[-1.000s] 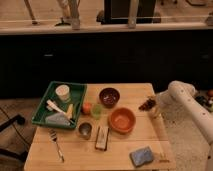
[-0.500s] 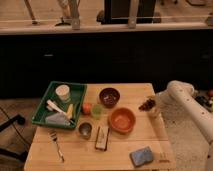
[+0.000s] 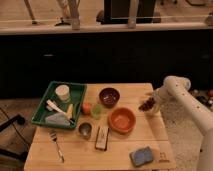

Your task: Place grapes in purple bowl

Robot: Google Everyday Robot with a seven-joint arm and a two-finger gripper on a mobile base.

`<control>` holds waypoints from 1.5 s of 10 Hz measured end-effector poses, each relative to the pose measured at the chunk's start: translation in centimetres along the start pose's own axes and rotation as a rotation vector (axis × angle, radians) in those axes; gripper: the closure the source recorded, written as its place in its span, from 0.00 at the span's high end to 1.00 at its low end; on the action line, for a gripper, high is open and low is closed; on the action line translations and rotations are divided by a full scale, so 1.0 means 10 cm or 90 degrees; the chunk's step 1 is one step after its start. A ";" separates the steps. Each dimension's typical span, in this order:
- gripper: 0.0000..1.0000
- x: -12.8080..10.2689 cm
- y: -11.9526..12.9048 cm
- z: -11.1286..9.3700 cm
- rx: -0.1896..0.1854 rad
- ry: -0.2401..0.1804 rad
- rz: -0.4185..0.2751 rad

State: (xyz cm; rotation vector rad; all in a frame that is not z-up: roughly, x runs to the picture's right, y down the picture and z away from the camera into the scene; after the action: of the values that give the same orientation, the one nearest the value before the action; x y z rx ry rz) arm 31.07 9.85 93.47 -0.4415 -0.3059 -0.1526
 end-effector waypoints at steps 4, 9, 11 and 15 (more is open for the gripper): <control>0.28 0.07 0.01 -0.02 0.003 -0.014 0.002; 0.00 0.10 0.12 0.00 0.004 -0.046 0.006; 0.00 0.11 0.19 -0.01 0.008 -0.057 0.008; 0.00 0.01 0.17 -0.21 0.041 -0.065 -0.012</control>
State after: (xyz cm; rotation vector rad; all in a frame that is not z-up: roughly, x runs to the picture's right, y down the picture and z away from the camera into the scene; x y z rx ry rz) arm 32.06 10.45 90.98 -0.3834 -0.4137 -0.1380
